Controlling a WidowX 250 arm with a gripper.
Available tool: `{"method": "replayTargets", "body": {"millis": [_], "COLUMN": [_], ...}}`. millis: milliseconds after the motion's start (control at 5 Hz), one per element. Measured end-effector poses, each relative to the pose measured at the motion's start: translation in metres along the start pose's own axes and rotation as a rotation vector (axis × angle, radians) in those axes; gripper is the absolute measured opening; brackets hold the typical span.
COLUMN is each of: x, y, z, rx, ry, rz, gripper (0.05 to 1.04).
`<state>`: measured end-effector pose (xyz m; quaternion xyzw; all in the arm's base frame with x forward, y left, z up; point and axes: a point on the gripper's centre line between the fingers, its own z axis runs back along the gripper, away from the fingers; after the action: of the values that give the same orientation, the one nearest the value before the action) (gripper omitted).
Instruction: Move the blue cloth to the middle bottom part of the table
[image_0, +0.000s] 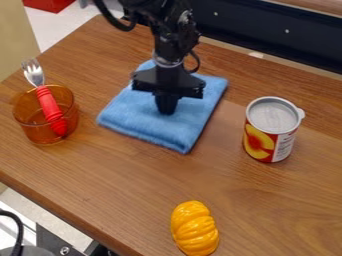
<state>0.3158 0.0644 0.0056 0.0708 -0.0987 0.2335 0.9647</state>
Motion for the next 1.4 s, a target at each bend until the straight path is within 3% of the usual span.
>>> {"method": "replayTargets", "body": {"millis": [200,800,1400], "x": [-0.012,-0.042,-0.079], "y": [0.006,0.017,0.007], "z": [0.003,0.008,0.016], "rx": [0.014,0.095,0.106], "ry": [0.024,0.026,0.003], "rz": [0.035,0.294,0.335], "gripper": [0.052,0.052,0.052]}}
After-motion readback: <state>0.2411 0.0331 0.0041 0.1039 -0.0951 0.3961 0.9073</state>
